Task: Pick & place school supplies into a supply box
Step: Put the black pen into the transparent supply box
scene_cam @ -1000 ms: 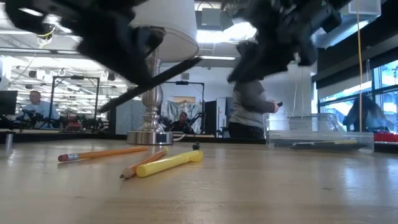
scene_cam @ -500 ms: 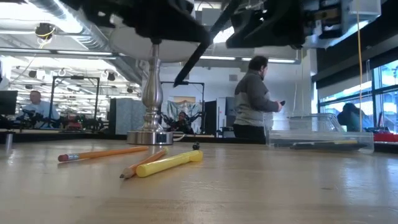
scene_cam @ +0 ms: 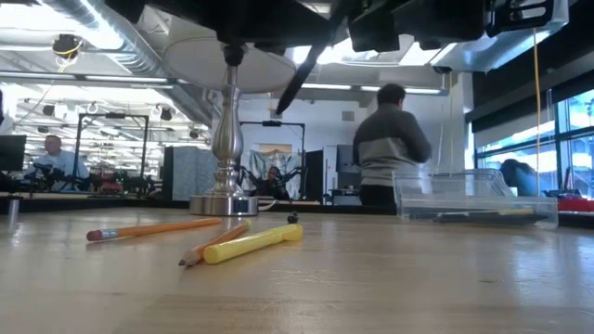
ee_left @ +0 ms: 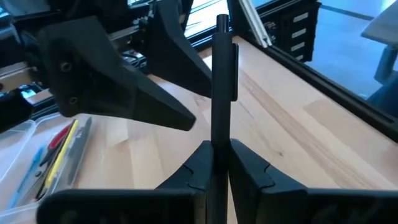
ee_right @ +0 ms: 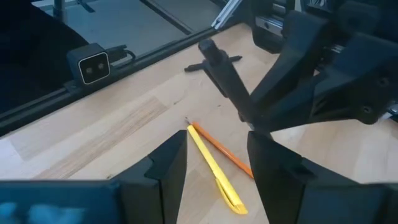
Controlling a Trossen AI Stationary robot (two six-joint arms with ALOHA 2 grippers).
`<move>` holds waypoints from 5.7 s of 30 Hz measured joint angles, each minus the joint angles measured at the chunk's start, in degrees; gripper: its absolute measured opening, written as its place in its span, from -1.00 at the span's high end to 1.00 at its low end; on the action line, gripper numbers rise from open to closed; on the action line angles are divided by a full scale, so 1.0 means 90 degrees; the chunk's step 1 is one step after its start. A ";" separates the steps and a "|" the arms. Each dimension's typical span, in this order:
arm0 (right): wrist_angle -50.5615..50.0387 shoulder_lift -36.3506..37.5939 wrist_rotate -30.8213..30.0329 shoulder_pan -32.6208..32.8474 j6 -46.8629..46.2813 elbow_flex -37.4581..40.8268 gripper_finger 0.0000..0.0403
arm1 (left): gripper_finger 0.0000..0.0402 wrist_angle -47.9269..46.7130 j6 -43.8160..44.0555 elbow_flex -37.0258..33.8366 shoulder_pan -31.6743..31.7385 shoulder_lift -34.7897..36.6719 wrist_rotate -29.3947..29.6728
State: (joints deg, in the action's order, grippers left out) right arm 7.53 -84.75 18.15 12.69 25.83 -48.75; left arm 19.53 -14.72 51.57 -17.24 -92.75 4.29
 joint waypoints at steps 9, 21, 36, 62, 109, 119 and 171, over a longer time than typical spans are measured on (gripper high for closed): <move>0.0630 0.0000 -0.0049 0.0000 -0.0005 0.0000 0.14 | 0.87 -0.0001 0.0068 0.0000 -0.0004 0.0000 0.0092; 0.1012 0.0000 -0.0053 -0.0001 0.0007 0.0004 0.30 | 0.87 0.0536 0.0051 -0.0005 0.0057 0.0000 0.0633; 0.1064 0.0002 -0.0155 -0.0010 0.0048 -0.0010 0.68 | 0.86 0.0809 -0.0072 -0.0007 0.0054 -0.0005 0.0569; -0.2371 0.0820 -0.4064 -0.0105 -0.0987 -0.0157 0.75 | 0.60 -0.2505 0.2022 0.0012 -0.0118 0.0718 0.1321; -0.6055 -0.1576 -0.4549 -0.2815 -0.3317 -0.0367 0.71 | 0.49 -0.4818 0.4959 0.0007 -0.1507 0.0998 0.0235; -0.6052 -0.1576 -0.4551 -0.2815 -0.3521 -0.0367 0.37 | 0.33 -0.4797 0.4984 0.0007 -0.1674 0.0933 -0.0438; -0.6513 -0.1534 -0.4551 -0.2810 -0.4148 -0.0478 0.31 | 0.90 -0.5457 0.5091 0.1404 -0.2984 -0.1841 0.0443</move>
State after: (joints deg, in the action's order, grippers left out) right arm -51.08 -98.56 -22.81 -12.60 -11.51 -53.06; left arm -29.58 31.10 64.20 -44.10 -109.32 8.29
